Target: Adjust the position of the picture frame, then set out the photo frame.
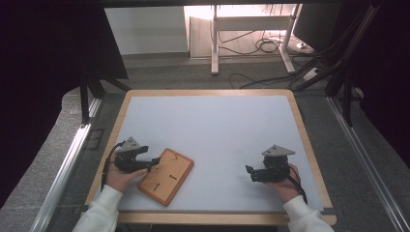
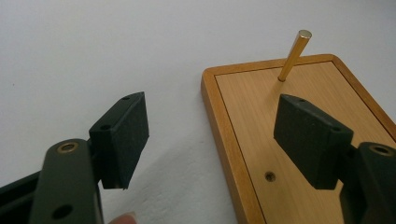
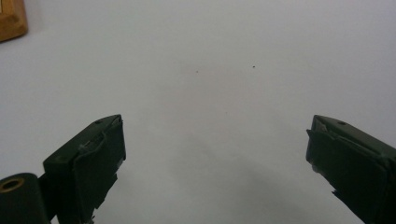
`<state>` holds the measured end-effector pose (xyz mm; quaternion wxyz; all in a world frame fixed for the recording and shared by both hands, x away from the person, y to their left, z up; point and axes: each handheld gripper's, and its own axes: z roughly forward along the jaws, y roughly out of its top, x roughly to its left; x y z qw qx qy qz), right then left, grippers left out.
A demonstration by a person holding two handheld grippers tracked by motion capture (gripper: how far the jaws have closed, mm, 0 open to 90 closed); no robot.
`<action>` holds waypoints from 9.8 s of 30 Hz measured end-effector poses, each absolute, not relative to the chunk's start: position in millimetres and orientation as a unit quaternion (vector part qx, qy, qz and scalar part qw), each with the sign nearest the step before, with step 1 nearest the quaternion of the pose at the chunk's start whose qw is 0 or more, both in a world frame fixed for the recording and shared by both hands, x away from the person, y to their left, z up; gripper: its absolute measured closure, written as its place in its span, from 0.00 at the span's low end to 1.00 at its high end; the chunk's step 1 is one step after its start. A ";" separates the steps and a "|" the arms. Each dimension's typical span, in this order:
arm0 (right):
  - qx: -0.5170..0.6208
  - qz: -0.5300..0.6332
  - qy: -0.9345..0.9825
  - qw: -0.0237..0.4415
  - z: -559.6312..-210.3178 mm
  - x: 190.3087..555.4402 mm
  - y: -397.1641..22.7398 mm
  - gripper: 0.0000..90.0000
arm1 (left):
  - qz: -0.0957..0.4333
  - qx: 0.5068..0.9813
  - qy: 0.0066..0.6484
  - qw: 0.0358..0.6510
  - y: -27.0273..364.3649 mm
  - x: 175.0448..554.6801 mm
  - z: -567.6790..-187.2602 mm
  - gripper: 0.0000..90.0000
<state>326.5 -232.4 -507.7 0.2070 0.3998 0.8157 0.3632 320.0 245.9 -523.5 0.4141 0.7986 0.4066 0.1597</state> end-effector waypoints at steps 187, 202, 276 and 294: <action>0.368 0.360 0.828 0.224 -511.2 320.3 -229.3 0.15 | 0.032 0.857 0.360 0.368 230.8 324.8 -529.9 1.00; 0.372 0.363 0.826 0.219 -510.4 319.9 -228.6 0.15 | 0.009 0.870 0.321 0.373 216.2 307.0 -528.5 1.00; 0.370 0.353 0.830 0.221 -513.0 320.1 -226.1 0.15 | 0.085 0.819 0.381 0.420 206.5 313.1 -528.1 0.47; 0.370 0.358 0.829 0.217 -512.1 320.7 -225.7 0.15 | 0.087 0.825 0.331 0.450 181.7 342.0 -500.7 0.34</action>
